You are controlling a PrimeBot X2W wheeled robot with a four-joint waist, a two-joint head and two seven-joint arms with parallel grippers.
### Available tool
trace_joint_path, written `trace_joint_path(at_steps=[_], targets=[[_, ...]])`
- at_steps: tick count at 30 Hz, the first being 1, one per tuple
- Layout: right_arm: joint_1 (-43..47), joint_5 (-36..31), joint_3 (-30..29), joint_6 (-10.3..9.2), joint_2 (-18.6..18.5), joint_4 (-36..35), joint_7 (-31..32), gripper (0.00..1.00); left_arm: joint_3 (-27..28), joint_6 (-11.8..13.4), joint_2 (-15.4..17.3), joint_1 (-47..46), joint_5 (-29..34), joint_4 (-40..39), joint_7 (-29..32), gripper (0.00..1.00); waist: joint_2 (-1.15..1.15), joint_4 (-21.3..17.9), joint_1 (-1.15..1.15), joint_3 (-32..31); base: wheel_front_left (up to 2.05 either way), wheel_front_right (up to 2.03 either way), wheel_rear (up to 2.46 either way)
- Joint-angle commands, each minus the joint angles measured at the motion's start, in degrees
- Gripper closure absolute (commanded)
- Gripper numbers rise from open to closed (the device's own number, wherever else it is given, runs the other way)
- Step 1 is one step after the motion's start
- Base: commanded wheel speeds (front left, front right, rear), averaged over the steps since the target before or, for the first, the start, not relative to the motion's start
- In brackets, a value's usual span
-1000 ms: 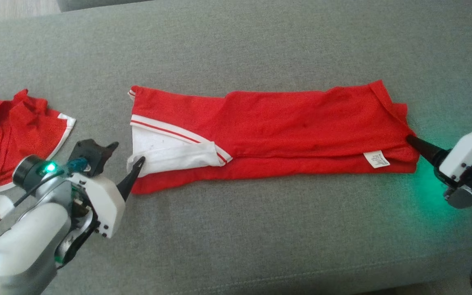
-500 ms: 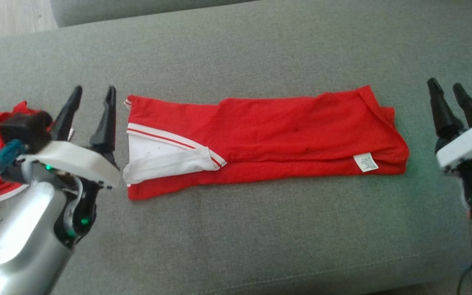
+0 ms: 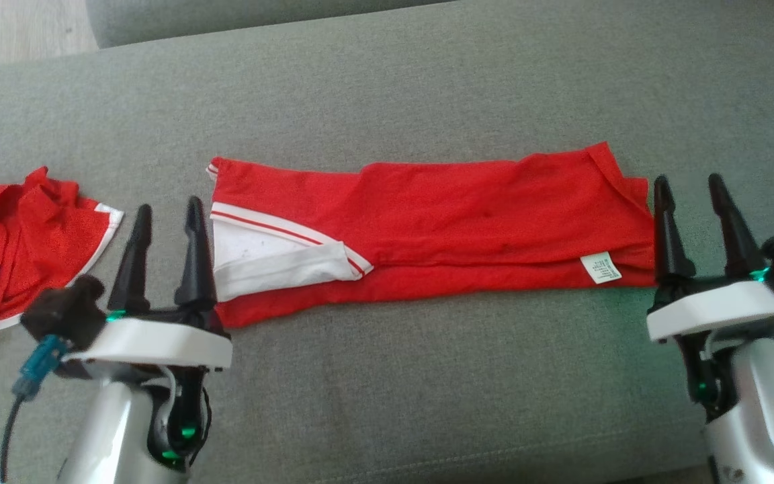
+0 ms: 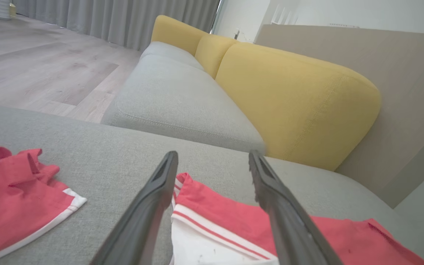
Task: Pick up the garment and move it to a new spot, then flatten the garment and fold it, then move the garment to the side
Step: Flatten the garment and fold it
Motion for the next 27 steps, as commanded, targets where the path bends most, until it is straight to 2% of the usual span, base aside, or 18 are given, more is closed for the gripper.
trace_joint_path(at_steps=[1,4,5,10,18,27], targets=[[-0.98,-0.83,0.67,0.11,0.47,-1.02,-0.74,0.0,3.01,-1.2,0.1,-1.92,1.97,-1.14,-0.33,0.0,0.0,0.13,0.0,0.22,0.0,0.0,0.0],[-1.65,-1.57,-0.29,0.11,1.69,0.61,-0.34,0.0,5.04,-3.42,-1.3,-2.27,4.37,-0.17,-0.33,0.0,0.0,0.4,0.0,0.77,0.0,0.0,0.0],[-1.65,-1.57,-0.29,0.11,1.69,0.61,-0.34,0.0,5.04,-3.42,-1.3,-2.27,4.37,-0.17,-0.33,0.0,0.0,0.4,0.0,0.77,0.0,0.0,0.0],[-3.4,1.22,-5.02,0.11,4.38,5.16,4.52,0.0,7.48,-5.81,-2.53,-3.88,6.98,0.91,-0.33,0.0,0.0,0.8,0.0,2.31,0.0,0.0,0.0],[-7.97,4.79,-12.01,0.11,6.02,14.31,10.85,0.0,8.68,-7.63,-3.39,-5.64,8.96,1.94,-0.33,0.0,0.0,1.38,0.0,5.27,0.0,0.0,0.0],[-11.95,12.11,-7.92,0.11,6.09,23.5,13.12,0.0,9.37,-8.33,-3.55,-6.7,9.26,2.67,-0.33,0.0,0.0,1.5,0.0,6.8,0.0,0.0,0.0]])
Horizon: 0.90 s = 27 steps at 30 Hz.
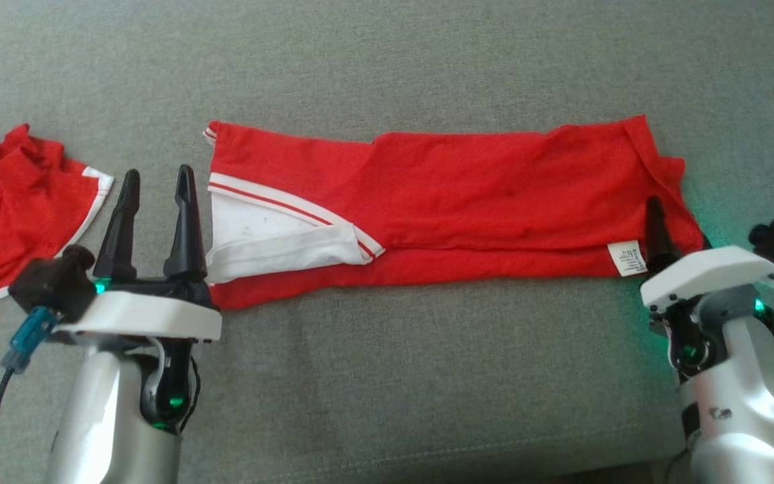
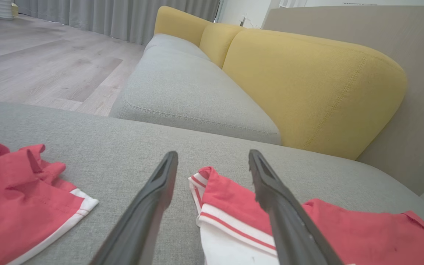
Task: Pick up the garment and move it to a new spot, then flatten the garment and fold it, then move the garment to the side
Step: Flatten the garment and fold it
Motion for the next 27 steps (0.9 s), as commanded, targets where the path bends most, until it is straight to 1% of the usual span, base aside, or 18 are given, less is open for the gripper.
trace_joint_path(at_steps=[1,2,3,5,7,10,18,21,23,24,25,27], targets=[[-0.69,0.4,2.88,0.11,0.3,0.75,1.05,0.0,2.05,-0.27,0.42,-2.15,0.11,-1.59,-0.32,0.0,0.0,-0.04,0.0,0.04,0.0,0.0,0.0],[-0.89,0.81,3.57,0.11,0.3,1.35,1.34,0.52,2.03,-0.3,0.42,-2.22,0.07,-1.5,-0.32,0.0,0.0,-0.07,0.0,0.03,0.0,0.0,0.0],[-1.08,1.04,4.06,0.11,0.3,1.76,1.33,1.0,2.02,-0.31,0.42,-2.29,0.02,-1.43,-0.32,0.0,0.0,-0.1,0.0,0.0,0.0,0.0,0.0],[-1.32,0.63,4.48,0.11,0.3,2.16,0.94,1.0,2.05,-0.31,0.41,-2.39,-0.08,-1.33,-0.32,0.0,0.0,-0.19,0.0,-0.13,0.0,0.0,0.0],[-1.75,-1.0,3.67,0.11,0.0,2.0,-0.04,1.0,2.13,-0.26,0.41,-2.41,-0.17,-1.35,-0.32,0.0,0.0,-0.35,0.0,-0.21,0.0,0.0,0.0],[-2.76,-2.91,1.73,0.11,-1.7,1.33,-0.68,1.0,2.24,-0.22,0.41,-2.41,-0.22,-1.3,-0.32,0.0,0.0,-0.54,0.0,-0.27,0.0,0.0,0.0],[-5.67,-7.39,-3.52,0.11,-9.05,-0.32,1.36,1.0,1.89,-0.19,0.41,-2.63,-0.85,-1.01,-0.32,0.0,0.0,-0.21,0.0,-0.3,0.0,0.0,0.0],[-6.35,-10.84,-5.55,0.11,-12.29,0.06,1.7,1.0,1.75,-0.12,0.41,-2.61,-1.07,-0.96,-0.32,0.0,0.0,0.11,0.0,-0.34,0.0,0.0,0.0],[-6.89,-14.29,-7.53,0.11,-14.16,0.66,1.31,1.0,1.8,-0.06,0.4,-2.6,-1.23,-0.96,-0.32,0.0,0.0,0.34,0.0,-0.47,0.0,0.0,0.0],[-6.89,-14.29,-7.53,0.11,-14.16,0.66,1.31,1.0,1.8,-0.06,0.4,-2.6,-1.23,-0.96,-0.32,0.0,0.0,0.34,0.0,-0.47,0.0,0.0,0.0],[-7.23,-15.62,-8.31,0.11,-14.45,0.91,1.29,1.0,1.8,-0.02,0.4,-2.59,-1.31,-0.95,-0.32,0.0,0.0,0.47,0.0,-0.6,0.0,0.0,0.0],[-8.09,-16.42,-9.2,0.11,-13.82,1.04,1.73,1.0,1.8,0.07,0.4,-2.44,-1.48,-0.89,-0.32,0.0,0.0,0.65,0.0,-1.02,0.0,0.0,0.0]])
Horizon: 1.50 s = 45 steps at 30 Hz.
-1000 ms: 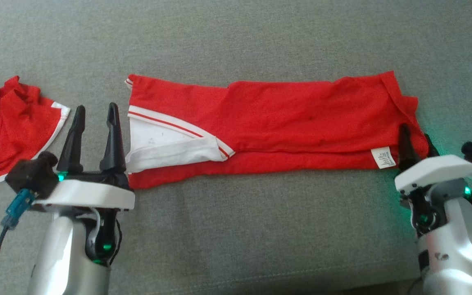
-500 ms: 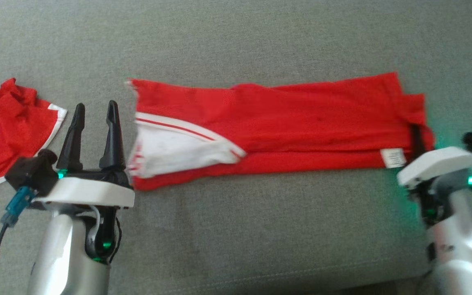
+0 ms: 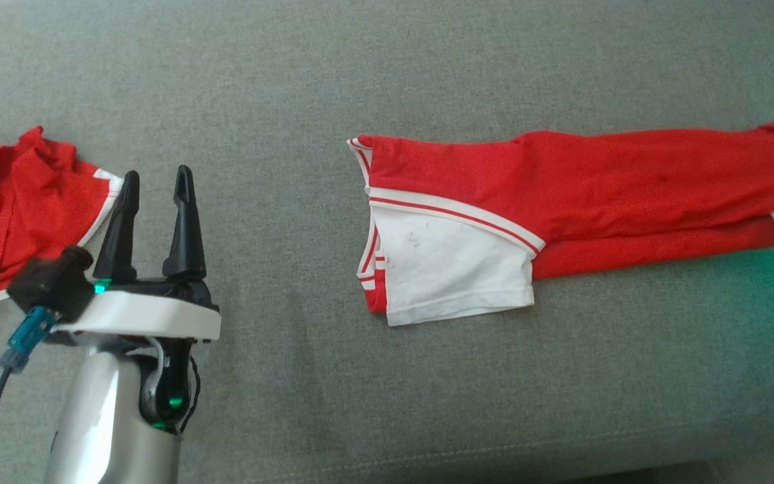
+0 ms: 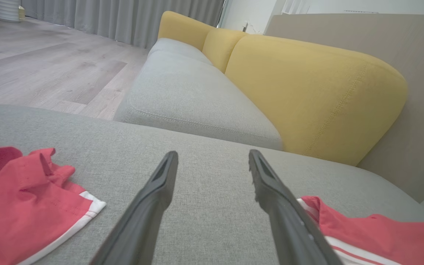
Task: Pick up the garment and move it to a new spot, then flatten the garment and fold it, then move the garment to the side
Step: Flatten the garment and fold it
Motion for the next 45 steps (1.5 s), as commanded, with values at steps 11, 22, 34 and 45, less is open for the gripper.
trace_joint_path(at_steps=[11,22,34,45], targets=[[-0.95,5.34,9.1,0.11,7.7,-12.06,6.69,1.0,1.76,0.52,0.53,-0.76,-1.56,-1.26,-0.33,0.0,0.0,-0.34,0.0,-3.14,0.0,0.0,0.0],[5.49,17.62,22.94,0.11,13.12,-29.53,15.08,1.0,0.91,1.1,0.53,0.6,-3.07,-0.86,-0.33,0.0,0.0,0.33,0.0,-5.54,0.0,0.0,0.0],[7.34,26.36,39.69,0.11,13.28,-24.34,6.36,1.0,-0.87,1.56,0.53,0.47,-4.18,-0.9,-0.33,0.0,0.0,3.02,0.0,-4.4,0.0,0.0,0.0],[2.57,31.28,51.08,0.11,13.28,-12.24,-4.37,0.0,-2.11,1.71,0.53,0.2,-4.73,0.03,-0.33,0.0,0.0,5.49,0.0,-3.19,0.0,0.0,0.0]])
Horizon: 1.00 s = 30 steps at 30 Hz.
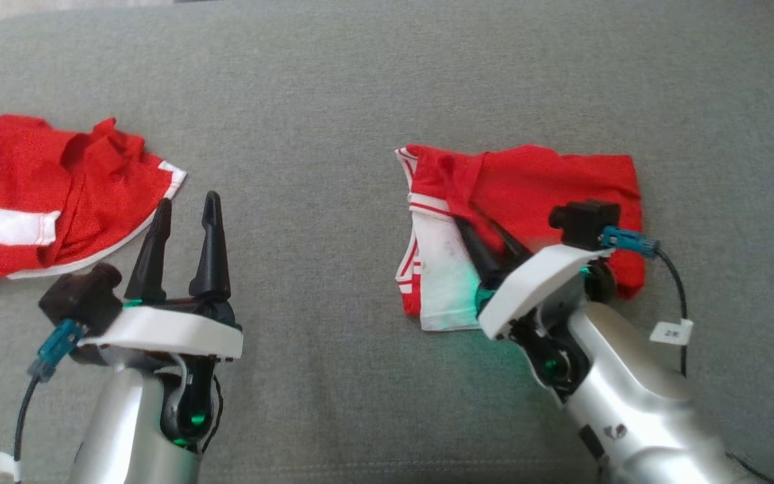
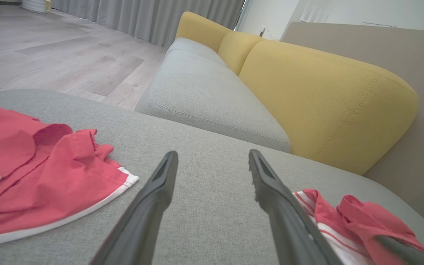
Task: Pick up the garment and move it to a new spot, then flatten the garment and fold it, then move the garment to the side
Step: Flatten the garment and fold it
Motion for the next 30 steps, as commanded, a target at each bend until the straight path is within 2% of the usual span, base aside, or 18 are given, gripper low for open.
trace_joint_path(at_steps=[1,11,16,19,22,30], targets=[[-1.68,1.4,2.21,0.11,0.87,-1.39,-1.13,0.0,1.6,0.19,0.61,-1.68,-0.63,-1.6,-0.33,0.0,0.0,0.3,0.0,0.12,0.0,0.0,0.0],[-3.51,12.09,14.65,0.11,0.87,-0.15,-2.53,0.0,1.63,0.38,0.61,-1.38,-0.65,-0.83,-0.33,0.0,0.0,-0.41,0.0,-0.54,0.0,0.0,0.0],[-6.25,13.76,14.62,0.11,0.87,-0.24,-4.74,0.0,1.98,0.46,0.61,-1.16,-0.44,-0.96,-0.33,0.0,0.0,-1.71,0.0,-1.63,0.0,0.0,0.0],[-9.07,10.12,11.63,0.11,0.87,1.15,-6.62,0.0,2.61,0.51,0.61,-0.84,-0.23,-1.35,-0.33,0.0,0.0,-2.87,0.0,-2.13,0.0,0.0,0.0],[-11.45,2.38,6.83,0.11,0.08,3.2,-8.42,0.0,3.11,0.45,0.61,-0.78,-0.16,-1.99,-0.33,0.0,0.0,-3.97,0.0,-2.4,0.0,0.0,0.0],[-7.92,-17.99,-7.36,0.11,-7.84,0.79,-12.08,0.0,2.39,0.55,0.61,-1.15,-0.69,-3.73,-0.33,0.0,0.0,-5.79,0.0,-2.25,0.0,0.0,0.0]])
